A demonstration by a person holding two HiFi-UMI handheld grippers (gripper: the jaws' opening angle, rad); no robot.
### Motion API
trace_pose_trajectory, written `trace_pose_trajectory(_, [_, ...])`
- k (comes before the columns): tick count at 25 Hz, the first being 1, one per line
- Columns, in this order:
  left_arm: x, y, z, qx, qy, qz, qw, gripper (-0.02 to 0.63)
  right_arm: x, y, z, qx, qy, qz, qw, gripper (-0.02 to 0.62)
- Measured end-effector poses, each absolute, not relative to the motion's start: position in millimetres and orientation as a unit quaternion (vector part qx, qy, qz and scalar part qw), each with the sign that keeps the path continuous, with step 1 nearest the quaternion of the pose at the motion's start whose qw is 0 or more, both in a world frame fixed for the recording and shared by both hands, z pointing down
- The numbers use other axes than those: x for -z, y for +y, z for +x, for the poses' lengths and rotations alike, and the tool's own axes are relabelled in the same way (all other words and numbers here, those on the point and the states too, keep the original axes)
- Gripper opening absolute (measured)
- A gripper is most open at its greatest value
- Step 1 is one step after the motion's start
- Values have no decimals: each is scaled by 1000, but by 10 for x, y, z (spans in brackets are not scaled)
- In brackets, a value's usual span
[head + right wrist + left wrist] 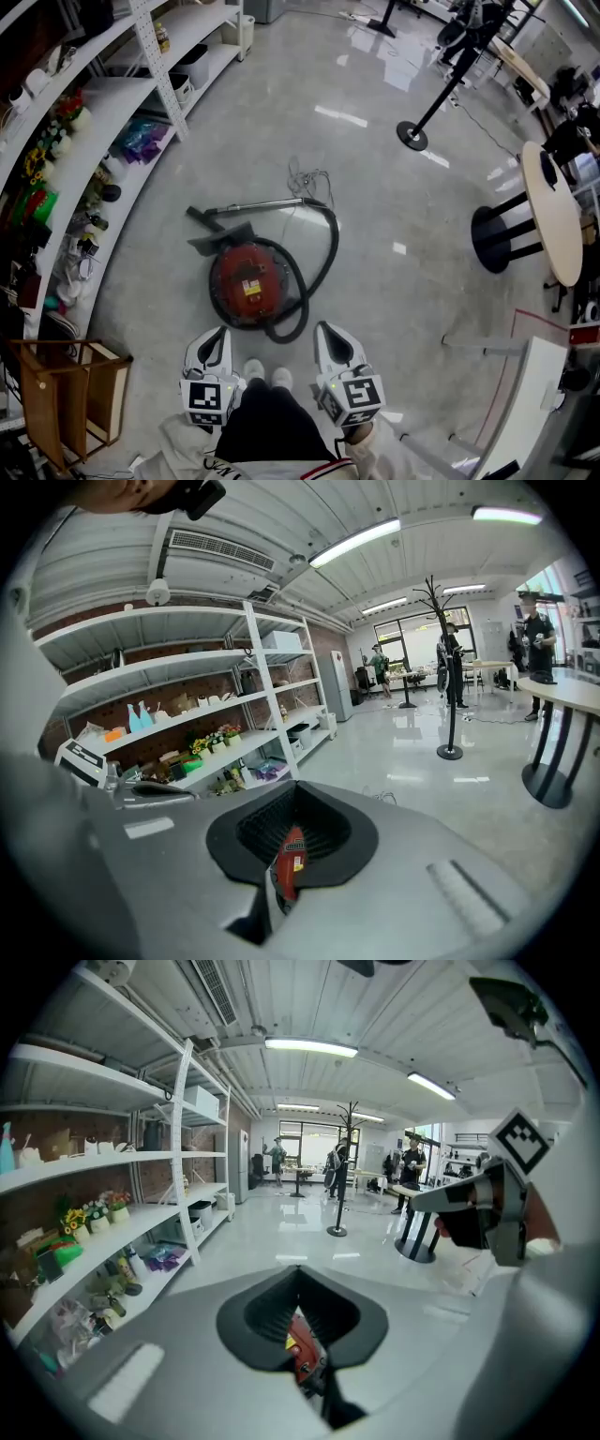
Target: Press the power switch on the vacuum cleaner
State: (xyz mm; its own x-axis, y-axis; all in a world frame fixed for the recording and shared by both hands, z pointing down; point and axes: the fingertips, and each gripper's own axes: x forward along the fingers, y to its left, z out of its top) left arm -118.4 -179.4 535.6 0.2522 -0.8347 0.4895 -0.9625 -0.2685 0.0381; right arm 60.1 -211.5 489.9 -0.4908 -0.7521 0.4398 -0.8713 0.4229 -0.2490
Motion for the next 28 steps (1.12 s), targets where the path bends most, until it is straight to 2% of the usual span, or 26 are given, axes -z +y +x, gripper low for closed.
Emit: trace_pose_trajectory(28, [-6390,-2026,-1108,-214,-559,772,212,0,-5937,-2184,540,-271,-809,498,156,0])
